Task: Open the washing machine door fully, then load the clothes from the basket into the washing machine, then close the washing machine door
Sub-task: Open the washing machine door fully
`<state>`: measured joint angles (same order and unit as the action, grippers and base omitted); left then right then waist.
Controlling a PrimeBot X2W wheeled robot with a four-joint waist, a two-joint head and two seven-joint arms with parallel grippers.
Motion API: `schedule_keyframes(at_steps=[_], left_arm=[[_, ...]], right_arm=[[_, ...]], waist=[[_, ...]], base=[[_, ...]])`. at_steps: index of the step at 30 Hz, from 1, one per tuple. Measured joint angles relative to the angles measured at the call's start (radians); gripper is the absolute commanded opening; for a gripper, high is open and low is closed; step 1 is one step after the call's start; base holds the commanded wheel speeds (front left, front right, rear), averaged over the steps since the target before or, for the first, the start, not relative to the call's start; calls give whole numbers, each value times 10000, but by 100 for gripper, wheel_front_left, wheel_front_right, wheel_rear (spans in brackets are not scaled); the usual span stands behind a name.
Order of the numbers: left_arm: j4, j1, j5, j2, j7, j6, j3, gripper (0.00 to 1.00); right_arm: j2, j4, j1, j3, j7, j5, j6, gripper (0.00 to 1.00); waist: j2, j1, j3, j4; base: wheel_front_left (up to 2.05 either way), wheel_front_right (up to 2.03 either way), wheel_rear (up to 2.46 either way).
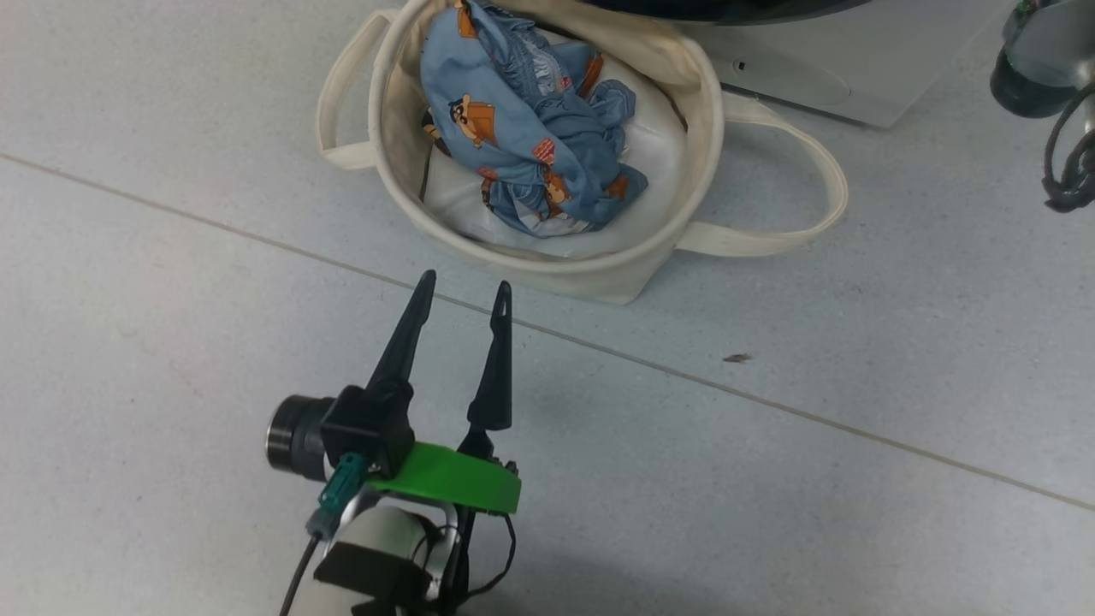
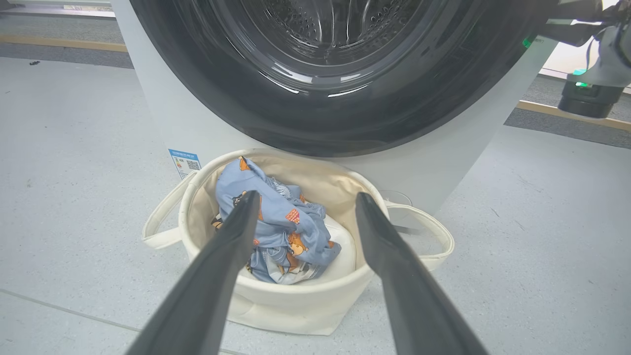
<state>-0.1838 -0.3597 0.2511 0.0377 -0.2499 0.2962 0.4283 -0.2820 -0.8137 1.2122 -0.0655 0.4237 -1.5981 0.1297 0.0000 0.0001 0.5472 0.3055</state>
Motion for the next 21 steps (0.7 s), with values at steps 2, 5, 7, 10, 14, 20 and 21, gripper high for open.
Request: schedule_keyframes(at_steps=[2,5,7,10,14,20,21], left_arm=[[6,-49,0,0,0,29,92,100],[67,-129,38,-6,0,36,128,100],[105,-126,105,-6,0,84,142,100],[127,-125,105,-6,0,121,142,100],[128,-117,102,-8,0,123,117,100],[127,-102,77,-6,0,117,88,100],[125,-92,58,-6,0,117,86,100]], right_arm=[[-10,-119,145,73,161,-142,0,0],[-36,-205,208,328,462,-562,-2,0],[-82,-368,310,443,773,-765,-2,0],[-150,-472,356,387,917,-717,-2,0],[-151,-541,314,245,1256,-706,-2,0],[19,-566,-107,-153,1718,-612,0,0],[79,-483,-259,-230,1701,-493,0,0]], waist=[[1,0,28,52],[1,0,52,147],[1,0,58,206],[1,0,33,244],[1,0,-74,216],[1,-1,-419,75],[1,-1,-492,54]], base=[[0,0,0],[0,0,0],[0,0,0],[0,0,0],[0,0,0],[0,0,0],[0,0,0]])
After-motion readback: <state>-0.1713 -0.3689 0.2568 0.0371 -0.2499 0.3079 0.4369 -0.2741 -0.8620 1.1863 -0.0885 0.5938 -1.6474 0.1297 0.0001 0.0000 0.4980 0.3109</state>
